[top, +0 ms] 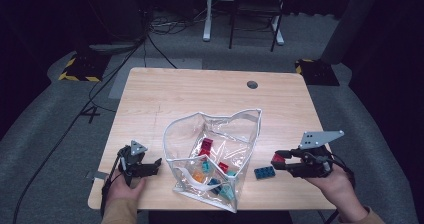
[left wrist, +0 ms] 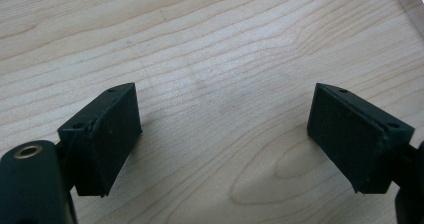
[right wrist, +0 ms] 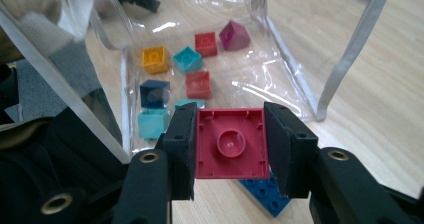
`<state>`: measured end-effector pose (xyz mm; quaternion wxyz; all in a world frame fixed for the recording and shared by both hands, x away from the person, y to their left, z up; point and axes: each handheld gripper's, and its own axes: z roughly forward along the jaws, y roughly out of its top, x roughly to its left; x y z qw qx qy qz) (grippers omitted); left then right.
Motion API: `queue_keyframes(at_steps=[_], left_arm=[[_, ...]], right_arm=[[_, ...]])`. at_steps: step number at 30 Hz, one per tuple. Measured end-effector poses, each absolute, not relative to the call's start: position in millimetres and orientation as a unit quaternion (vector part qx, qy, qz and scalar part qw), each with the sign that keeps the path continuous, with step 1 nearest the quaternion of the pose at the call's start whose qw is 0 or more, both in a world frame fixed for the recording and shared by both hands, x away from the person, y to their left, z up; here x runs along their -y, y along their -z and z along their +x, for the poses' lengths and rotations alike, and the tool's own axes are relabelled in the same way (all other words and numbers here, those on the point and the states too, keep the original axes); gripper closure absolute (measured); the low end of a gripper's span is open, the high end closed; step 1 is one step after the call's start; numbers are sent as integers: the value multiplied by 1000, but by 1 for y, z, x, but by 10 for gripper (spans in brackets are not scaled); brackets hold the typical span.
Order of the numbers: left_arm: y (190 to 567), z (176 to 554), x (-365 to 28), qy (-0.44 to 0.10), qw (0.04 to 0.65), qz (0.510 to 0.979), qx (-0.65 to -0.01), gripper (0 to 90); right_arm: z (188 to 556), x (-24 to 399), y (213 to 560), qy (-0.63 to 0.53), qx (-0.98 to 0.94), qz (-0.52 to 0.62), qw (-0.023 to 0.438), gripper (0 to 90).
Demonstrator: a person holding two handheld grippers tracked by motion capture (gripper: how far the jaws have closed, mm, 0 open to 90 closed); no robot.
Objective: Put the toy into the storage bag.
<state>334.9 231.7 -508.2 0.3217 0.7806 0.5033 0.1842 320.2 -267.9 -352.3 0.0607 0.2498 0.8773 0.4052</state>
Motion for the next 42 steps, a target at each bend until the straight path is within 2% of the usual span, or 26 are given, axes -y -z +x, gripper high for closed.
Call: queue_keyframes(at_steps=[26, 42], left_arm=[[508, 335, -232, -184, 322, 780, -504, 145], [508, 335, -232, -187, 322, 780, -503, 150]], right_arm=[[357, 211, 270, -395, -894, 191, 86, 587], [386, 158, 257, -380, -906, 176, 59, 587]])
